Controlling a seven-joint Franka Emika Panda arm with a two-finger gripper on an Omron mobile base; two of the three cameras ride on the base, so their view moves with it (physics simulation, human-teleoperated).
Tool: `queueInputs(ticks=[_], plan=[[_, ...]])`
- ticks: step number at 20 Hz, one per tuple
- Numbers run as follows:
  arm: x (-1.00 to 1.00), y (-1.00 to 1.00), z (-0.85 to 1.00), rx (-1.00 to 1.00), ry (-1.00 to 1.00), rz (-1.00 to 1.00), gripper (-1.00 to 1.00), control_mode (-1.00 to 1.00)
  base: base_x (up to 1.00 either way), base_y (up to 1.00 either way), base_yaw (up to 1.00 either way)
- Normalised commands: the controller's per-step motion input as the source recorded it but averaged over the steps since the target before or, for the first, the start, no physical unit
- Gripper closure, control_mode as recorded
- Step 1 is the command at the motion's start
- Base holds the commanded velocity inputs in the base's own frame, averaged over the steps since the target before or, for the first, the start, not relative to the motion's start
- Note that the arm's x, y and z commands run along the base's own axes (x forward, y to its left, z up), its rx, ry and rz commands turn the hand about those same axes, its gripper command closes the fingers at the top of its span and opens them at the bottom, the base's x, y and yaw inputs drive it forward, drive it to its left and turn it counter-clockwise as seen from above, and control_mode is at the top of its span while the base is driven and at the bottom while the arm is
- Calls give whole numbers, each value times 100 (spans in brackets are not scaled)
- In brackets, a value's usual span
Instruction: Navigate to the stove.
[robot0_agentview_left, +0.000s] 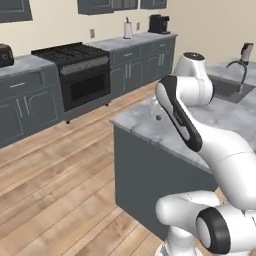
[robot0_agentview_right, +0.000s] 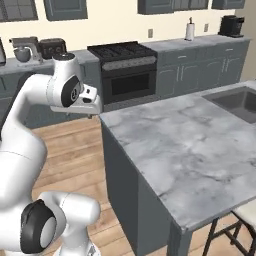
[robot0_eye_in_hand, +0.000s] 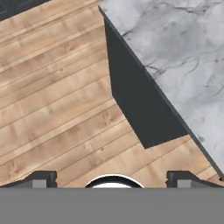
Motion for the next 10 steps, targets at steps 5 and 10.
queueInputs(ticks=[5, 10], plan=[[0, 0, 0, 0, 0, 0, -100, 100, 100, 100, 0], [0, 0, 0, 0, 0, 0, -100, 100, 100, 100, 0]])
